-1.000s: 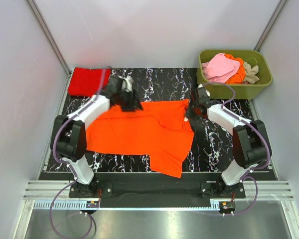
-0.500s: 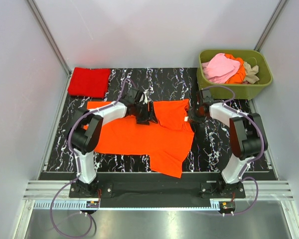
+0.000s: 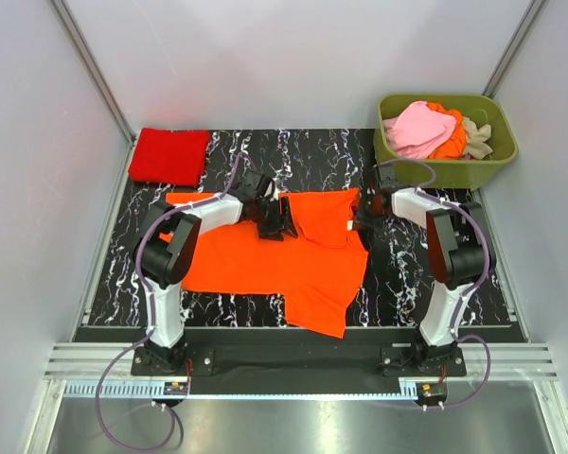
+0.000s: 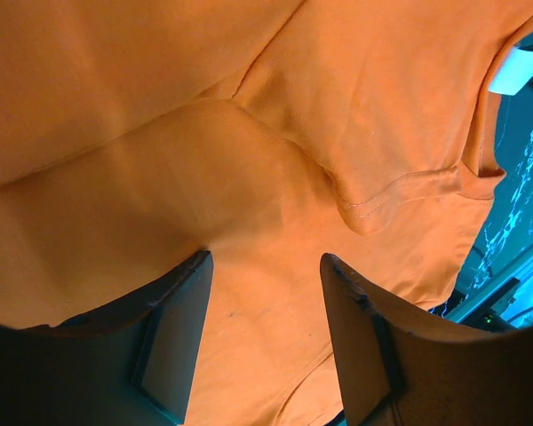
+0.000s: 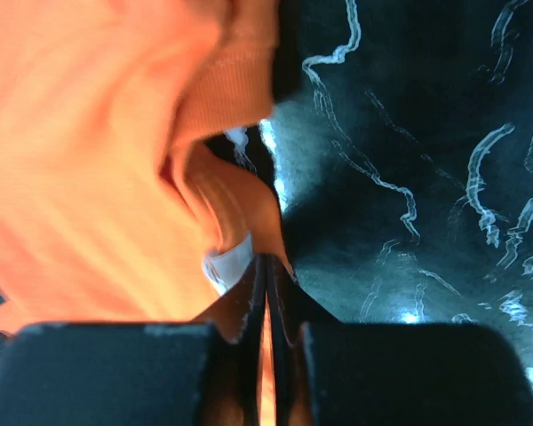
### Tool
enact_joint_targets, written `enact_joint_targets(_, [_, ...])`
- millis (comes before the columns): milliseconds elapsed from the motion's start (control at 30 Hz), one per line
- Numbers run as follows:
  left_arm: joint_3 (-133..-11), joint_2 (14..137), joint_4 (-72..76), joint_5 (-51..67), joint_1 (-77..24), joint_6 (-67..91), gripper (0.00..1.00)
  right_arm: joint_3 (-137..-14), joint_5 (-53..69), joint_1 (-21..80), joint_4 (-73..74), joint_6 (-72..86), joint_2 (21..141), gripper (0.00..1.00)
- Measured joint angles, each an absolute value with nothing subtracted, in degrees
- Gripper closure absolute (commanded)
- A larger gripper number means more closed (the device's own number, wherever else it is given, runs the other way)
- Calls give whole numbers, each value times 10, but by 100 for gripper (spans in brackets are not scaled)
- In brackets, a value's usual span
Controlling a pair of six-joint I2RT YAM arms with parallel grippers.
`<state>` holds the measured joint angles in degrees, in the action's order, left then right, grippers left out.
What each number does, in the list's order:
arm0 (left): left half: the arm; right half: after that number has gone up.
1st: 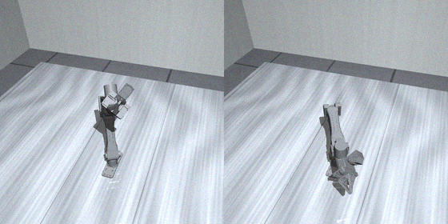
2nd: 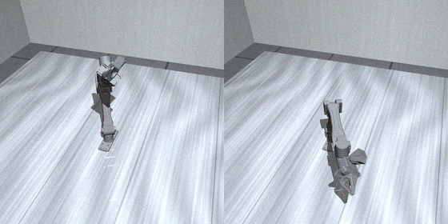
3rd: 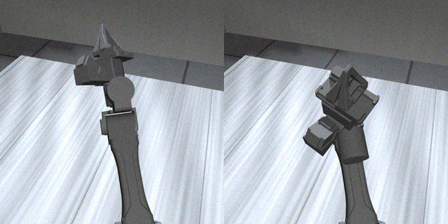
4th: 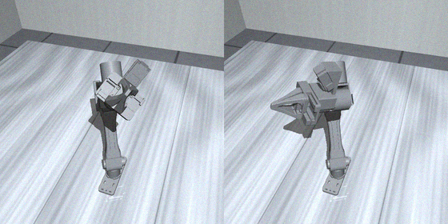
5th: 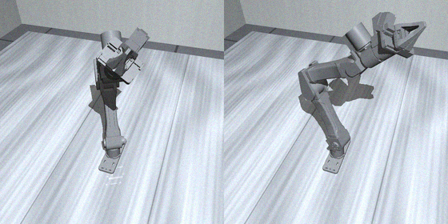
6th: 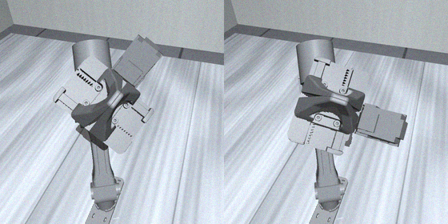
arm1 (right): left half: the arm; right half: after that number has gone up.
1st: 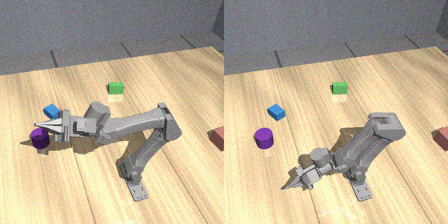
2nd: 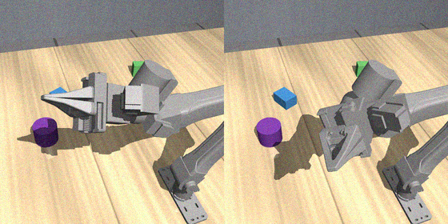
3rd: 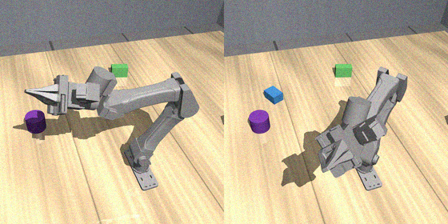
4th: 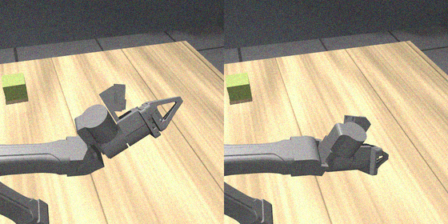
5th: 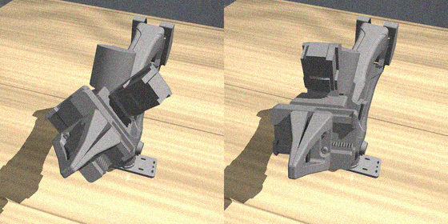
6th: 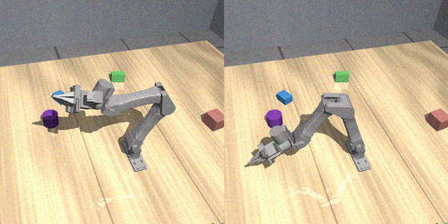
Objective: Fold and stack the t-shirts
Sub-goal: Fold the tshirt
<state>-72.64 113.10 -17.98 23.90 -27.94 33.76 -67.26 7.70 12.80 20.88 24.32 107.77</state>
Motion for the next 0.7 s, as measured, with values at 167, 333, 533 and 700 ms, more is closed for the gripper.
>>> enact_joint_targets(167, [-726,1131,-180,238,-276,340,41,-677,67,127,209,258,1086,100])
enact_joint_targets(333, [-727,1134,-179,239,-272,345,41,-680,4,128,230,295,1080,100])
enact_joint_targets(533, [-728,1134,-179,239,-272,347,41,-656,-71,128,262,319,1052,100])
enact_joint_targets(700, [-737,1138,-182,238,-271,346,41,-653,-76,128,267,317,1048,99])
